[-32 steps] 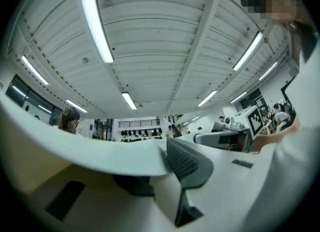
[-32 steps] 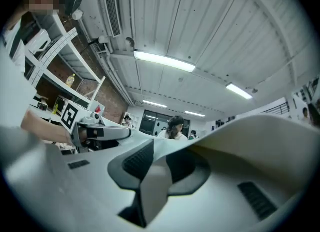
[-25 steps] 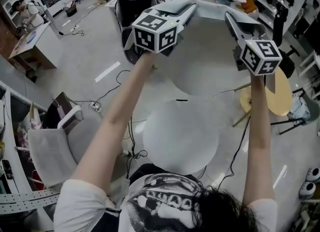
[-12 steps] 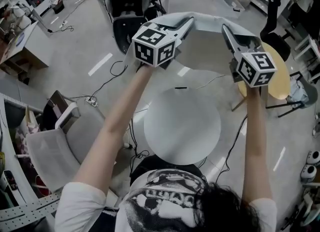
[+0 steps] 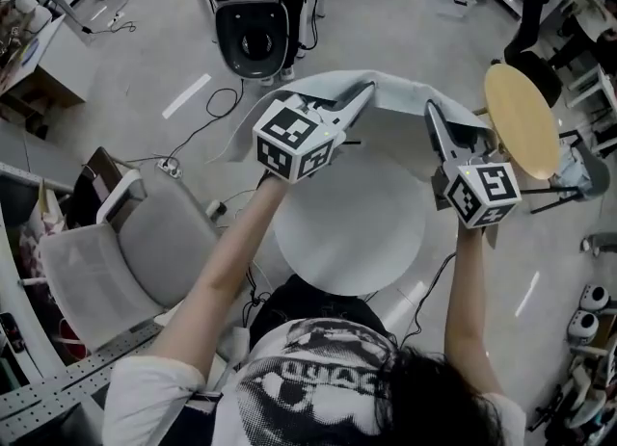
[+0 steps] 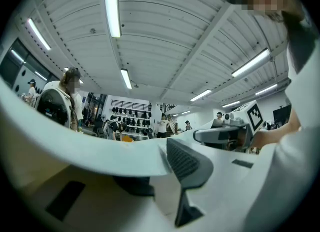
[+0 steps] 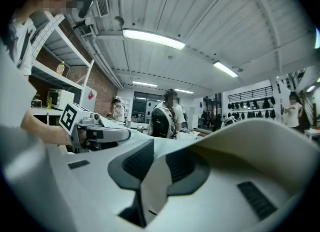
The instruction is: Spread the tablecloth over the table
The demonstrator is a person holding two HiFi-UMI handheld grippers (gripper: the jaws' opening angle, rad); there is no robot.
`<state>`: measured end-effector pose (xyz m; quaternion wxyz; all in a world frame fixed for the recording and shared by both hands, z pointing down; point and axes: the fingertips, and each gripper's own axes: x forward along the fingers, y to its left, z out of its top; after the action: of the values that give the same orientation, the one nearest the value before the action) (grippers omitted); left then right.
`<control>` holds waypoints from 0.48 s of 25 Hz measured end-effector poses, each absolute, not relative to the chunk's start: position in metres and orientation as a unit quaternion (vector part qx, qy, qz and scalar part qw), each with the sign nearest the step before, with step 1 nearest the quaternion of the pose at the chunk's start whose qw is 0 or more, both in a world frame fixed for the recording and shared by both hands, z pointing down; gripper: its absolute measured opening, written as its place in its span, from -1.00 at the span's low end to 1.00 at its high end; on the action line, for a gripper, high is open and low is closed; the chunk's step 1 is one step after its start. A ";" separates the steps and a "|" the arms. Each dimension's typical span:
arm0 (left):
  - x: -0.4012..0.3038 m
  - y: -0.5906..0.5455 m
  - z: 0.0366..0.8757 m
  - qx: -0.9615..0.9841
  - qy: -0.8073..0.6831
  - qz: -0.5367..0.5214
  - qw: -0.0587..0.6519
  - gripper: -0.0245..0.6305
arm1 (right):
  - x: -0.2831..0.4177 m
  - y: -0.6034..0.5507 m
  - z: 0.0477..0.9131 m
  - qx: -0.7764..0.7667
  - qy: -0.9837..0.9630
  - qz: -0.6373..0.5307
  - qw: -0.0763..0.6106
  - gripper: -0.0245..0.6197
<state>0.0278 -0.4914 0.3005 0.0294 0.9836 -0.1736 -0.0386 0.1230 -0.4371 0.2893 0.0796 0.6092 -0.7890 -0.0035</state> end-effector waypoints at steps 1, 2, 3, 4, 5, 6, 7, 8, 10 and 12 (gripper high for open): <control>0.024 -0.483 0.305 0.983 -0.174 -0.038 0.036 -0.69 | 0.120 -0.429 0.294 0.607 -0.791 0.003 0.074 -0.69; 0.020 -0.474 0.310 0.983 -0.174 -0.036 0.044 -0.69 | 0.116 -0.420 0.299 0.605 -0.793 0.011 0.069 -0.69; 0.017 -0.464 0.316 0.983 -0.175 -0.033 0.053 -0.69 | 0.114 -0.410 0.305 0.604 -0.795 0.019 0.063 -0.69; 0.013 -0.453 0.321 0.982 -0.177 -0.031 0.061 -0.69 | 0.111 -0.399 0.311 0.602 -0.796 0.028 0.057 -0.70; 0.010 -0.441 0.326 0.981 -0.179 -0.028 0.067 -0.69 | 0.109 -0.388 0.316 0.601 -0.797 0.037 0.051 -0.70; 0.007 -0.428 0.331 0.981 -0.181 -0.025 0.071 -0.69 | 0.106 -0.376 0.322 0.599 -0.798 0.047 0.046 -0.70; 0.004 -0.416 0.336 0.980 -0.183 -0.021 0.073 -0.69 | 0.104 -0.364 0.328 0.597 -0.799 0.056 0.040 -0.71; 0.002 -0.404 0.341 0.980 -0.185 -0.017 0.073 -0.69 | 0.103 -0.352 0.334 0.596 -0.800 0.067 0.033 -0.71; 0.000 -0.379 0.349 0.979 -0.190 -0.006 0.071 -0.69 | 0.102 -0.328 0.345 0.592 -0.801 0.089 0.015 -0.72; 0.002 -0.353 0.356 0.978 -0.197 0.006 0.068 -0.69 | 0.105 -0.304 0.356 0.587 -0.802 0.112 -0.002 -0.73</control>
<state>0.0020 -0.3533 0.3560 0.0676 0.9781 -0.1969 0.0065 0.1048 -0.3038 0.3555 -0.0019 0.5865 -0.8022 0.1119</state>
